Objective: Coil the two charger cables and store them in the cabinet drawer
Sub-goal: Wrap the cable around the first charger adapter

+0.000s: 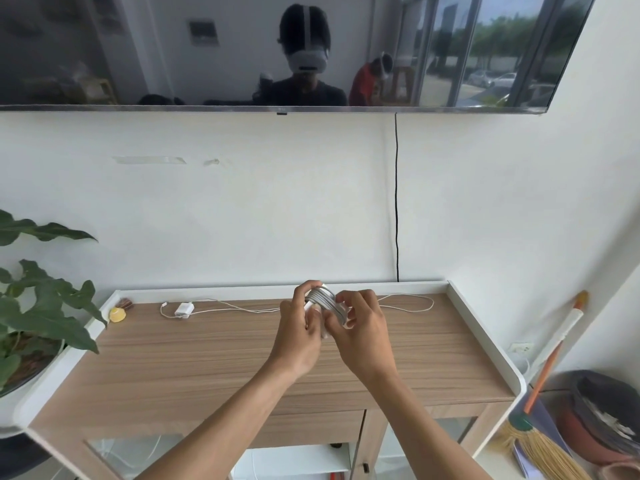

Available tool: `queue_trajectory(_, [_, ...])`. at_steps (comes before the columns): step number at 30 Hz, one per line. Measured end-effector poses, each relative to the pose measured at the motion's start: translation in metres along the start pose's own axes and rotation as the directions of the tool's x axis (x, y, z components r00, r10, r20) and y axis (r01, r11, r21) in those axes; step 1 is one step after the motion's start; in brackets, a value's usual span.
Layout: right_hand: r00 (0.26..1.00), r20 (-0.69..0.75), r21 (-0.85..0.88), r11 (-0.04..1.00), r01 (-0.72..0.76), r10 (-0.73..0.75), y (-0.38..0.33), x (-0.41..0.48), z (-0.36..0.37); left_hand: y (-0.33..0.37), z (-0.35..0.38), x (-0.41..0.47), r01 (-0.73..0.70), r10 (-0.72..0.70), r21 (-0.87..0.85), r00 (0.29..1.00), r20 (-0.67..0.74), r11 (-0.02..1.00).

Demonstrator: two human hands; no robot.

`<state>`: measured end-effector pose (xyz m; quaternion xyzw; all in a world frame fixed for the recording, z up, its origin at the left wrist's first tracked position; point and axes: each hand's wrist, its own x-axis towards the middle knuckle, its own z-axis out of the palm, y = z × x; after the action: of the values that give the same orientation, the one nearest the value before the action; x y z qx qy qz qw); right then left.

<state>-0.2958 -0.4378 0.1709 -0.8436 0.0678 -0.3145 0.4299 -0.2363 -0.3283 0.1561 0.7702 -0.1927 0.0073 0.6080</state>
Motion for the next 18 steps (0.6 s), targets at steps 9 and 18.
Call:
queue_trajectory(9, [0.997,0.041,-0.133,0.988,0.072,-0.067,0.013,-0.011,0.007,-0.008,-0.002,-0.011,-0.008,0.008,0.052,1.0,0.001,0.999])
queue_trajectory(18, [0.989,0.064,-0.205,0.969,0.142,-0.131,0.013,-0.008,0.004,-0.01,-0.005,-0.012,-0.026,0.025,0.087,1.0,0.006,0.996])
